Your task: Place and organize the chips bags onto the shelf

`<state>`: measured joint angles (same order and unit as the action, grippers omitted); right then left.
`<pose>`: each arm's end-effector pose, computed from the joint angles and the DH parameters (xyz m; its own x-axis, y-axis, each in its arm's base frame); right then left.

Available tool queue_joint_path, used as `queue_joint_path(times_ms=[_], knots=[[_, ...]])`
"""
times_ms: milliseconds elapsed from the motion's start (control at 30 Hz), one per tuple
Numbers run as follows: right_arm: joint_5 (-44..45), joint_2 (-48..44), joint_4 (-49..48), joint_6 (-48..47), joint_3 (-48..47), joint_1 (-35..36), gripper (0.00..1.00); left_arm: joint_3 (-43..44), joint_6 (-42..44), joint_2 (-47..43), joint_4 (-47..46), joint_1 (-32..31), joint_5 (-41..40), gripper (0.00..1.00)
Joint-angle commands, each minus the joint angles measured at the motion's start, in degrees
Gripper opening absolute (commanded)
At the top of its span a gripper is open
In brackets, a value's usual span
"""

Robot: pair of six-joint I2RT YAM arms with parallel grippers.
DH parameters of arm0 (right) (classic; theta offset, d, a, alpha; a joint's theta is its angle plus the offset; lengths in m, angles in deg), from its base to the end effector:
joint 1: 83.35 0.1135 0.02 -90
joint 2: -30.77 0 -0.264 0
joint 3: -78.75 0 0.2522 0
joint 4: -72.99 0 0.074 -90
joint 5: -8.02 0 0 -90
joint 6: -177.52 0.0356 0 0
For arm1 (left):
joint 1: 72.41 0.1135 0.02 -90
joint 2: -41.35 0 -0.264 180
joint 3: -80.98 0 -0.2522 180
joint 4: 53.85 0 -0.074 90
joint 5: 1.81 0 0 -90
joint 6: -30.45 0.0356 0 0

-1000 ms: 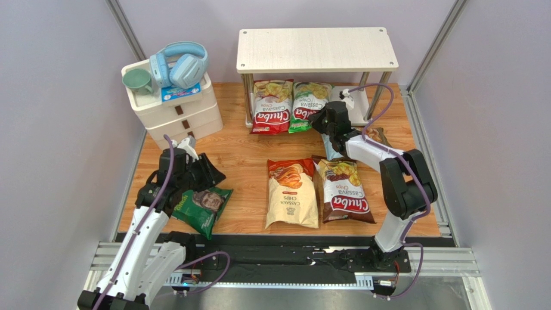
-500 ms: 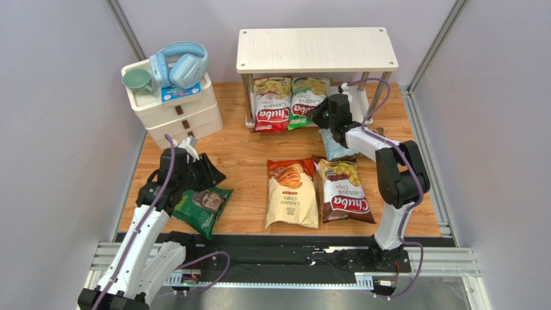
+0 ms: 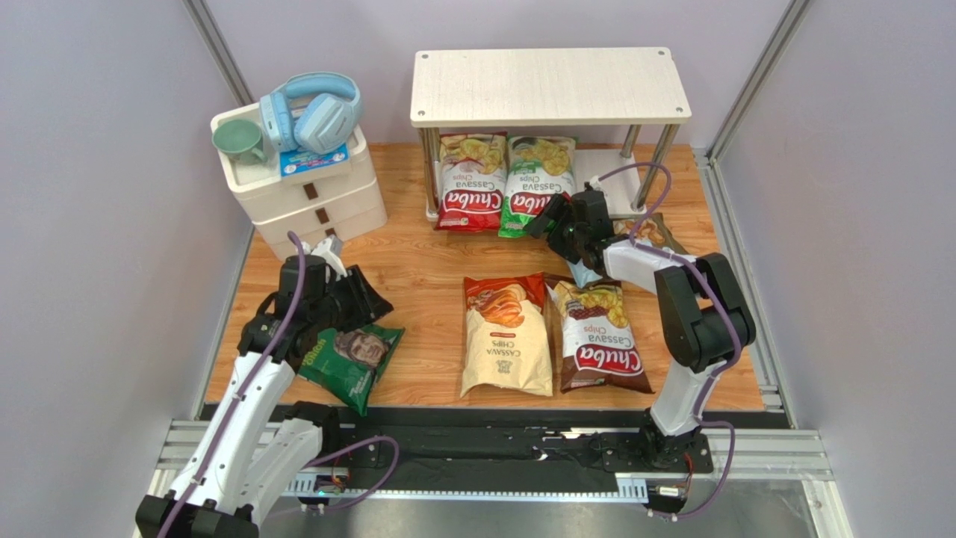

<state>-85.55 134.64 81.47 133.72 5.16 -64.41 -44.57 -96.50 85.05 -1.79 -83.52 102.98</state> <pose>0.3648 0.1275 0.1741 -0.6768 0.5293 -0.5116 0.1714 0.7892 0.5898 0.1536 -0.0394 0.2714 -0.7428 -0.4464 -0.4990 -0.0901 0.8051 -0.5862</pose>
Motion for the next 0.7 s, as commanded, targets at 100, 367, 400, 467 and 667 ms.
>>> queue_joint_path(times_ms=[100,367,400,467,667], knots=[[-2.31,-9.73,8.97,-3.30,3.14,0.22,0.84,1.51,0.65,0.51,-2.53,-0.05,0.77,0.45],[-6.27,-22.31,12.56,-5.15,-0.01,0.31,0.88,1.32,-0.31,4.28,-4.28,-0.05,1.90,0.52],[-7.14,-22.92,13.53,-5.41,-2.20,0.31,0.88,1.33,-0.49,4.72,-4.81,-0.05,2.61,0.52],[-8.02,-23.63,17.21,-5.76,-4.14,0.31,0.88,1.33,-0.41,6.56,-6.91,-0.05,6.54,0.53],[-10.22,-33.54,24.61,-5.85,-3.46,0.22,0.87,2.90,2.05,14.98,-9.90,-3.29,13.32,0.53]])
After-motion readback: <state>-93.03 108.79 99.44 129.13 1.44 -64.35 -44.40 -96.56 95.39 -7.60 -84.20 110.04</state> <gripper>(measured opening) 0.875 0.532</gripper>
